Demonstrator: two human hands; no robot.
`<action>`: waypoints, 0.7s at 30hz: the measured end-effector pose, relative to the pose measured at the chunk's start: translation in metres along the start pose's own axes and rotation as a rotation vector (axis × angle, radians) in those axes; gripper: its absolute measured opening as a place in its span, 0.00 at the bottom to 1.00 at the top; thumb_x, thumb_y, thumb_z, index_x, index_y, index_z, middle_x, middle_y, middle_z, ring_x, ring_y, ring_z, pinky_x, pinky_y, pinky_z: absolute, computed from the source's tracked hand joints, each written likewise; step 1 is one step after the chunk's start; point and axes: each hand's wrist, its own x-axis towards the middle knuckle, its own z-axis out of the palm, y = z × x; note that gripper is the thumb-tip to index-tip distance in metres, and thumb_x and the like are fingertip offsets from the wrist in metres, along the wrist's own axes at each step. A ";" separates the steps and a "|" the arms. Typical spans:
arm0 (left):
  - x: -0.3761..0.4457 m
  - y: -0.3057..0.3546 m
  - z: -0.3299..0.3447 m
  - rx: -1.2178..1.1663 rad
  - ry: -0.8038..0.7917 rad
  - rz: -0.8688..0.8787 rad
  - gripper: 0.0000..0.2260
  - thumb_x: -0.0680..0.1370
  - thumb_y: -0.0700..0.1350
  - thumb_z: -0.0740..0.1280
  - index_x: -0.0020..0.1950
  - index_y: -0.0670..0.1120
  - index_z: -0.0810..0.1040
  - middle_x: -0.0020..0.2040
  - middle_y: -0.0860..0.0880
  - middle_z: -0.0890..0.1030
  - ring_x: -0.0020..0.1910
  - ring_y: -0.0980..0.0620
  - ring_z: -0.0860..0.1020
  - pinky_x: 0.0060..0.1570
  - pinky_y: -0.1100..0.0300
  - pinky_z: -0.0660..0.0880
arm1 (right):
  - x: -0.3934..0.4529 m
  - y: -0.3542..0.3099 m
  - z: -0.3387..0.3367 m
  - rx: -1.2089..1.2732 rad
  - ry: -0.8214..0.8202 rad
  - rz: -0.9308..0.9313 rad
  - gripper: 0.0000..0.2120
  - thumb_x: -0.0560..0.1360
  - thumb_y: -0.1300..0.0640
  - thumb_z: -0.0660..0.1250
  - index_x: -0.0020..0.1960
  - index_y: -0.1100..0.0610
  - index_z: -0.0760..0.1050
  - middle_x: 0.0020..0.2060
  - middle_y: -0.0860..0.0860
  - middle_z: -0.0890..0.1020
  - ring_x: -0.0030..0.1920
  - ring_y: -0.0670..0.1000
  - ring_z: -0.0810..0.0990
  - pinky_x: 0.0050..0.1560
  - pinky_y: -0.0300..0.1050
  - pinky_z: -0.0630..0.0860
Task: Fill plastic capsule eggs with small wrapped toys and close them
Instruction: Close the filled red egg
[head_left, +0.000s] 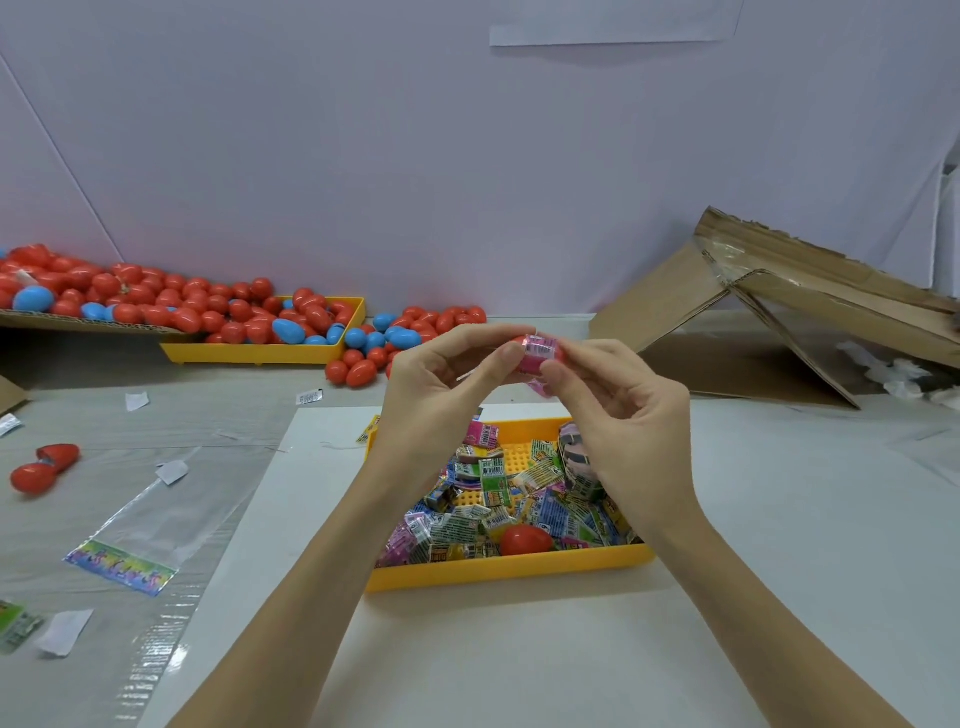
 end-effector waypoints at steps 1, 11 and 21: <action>0.001 0.001 -0.002 -0.008 0.008 -0.007 0.09 0.77 0.48 0.72 0.56 0.55 0.86 0.53 0.53 0.87 0.54 0.53 0.86 0.52 0.66 0.80 | 0.001 -0.002 0.000 0.034 -0.028 0.058 0.14 0.78 0.51 0.70 0.62 0.51 0.83 0.50 0.46 0.86 0.51 0.48 0.87 0.45 0.34 0.81; 0.000 0.000 -0.011 0.084 -0.104 -0.043 0.14 0.74 0.45 0.77 0.59 0.49 0.83 0.54 0.52 0.87 0.55 0.52 0.85 0.53 0.65 0.80 | 0.012 -0.004 -0.010 0.398 -0.156 0.473 0.14 0.71 0.52 0.73 0.56 0.55 0.84 0.52 0.57 0.88 0.55 0.55 0.87 0.49 0.38 0.82; -0.002 0.002 -0.003 0.142 -0.065 0.055 0.15 0.72 0.41 0.79 0.57 0.45 0.84 0.52 0.52 0.87 0.53 0.52 0.85 0.52 0.65 0.80 | 0.008 0.013 -0.003 0.572 -0.157 0.451 0.07 0.75 0.62 0.69 0.54 0.59 0.77 0.38 0.50 0.84 0.46 0.49 0.85 0.51 0.40 0.81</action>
